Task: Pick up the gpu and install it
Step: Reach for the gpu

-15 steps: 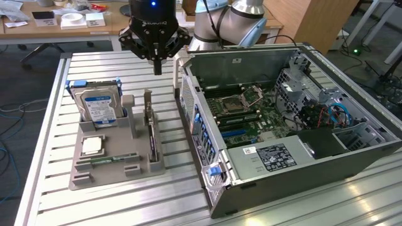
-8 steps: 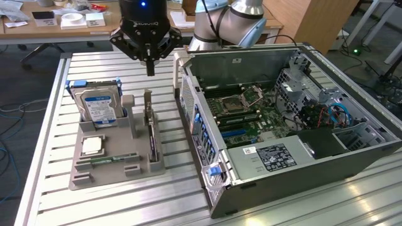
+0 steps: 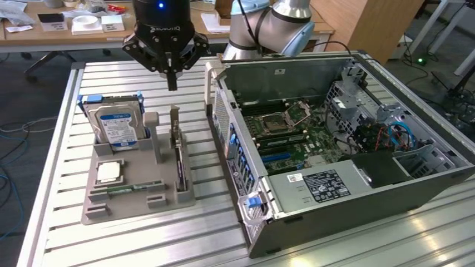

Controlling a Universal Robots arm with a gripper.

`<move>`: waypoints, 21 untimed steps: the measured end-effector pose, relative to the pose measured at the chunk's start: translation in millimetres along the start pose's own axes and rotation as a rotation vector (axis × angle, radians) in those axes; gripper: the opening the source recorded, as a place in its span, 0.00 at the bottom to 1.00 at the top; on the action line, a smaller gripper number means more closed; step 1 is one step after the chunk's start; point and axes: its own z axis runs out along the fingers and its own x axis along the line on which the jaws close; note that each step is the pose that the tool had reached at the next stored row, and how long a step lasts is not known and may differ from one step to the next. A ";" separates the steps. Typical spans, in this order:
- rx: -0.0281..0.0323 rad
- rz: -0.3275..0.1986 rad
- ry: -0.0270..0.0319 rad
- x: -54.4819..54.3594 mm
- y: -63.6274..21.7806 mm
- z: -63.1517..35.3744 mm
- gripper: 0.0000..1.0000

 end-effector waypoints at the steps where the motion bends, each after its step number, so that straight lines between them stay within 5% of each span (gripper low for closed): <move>1: 0.0001 0.000 0.0000 0.9 -0.1 0.0 0.10; 21: -0.0001 0.000 0.0001 12.4 -2.4 0.0 0.10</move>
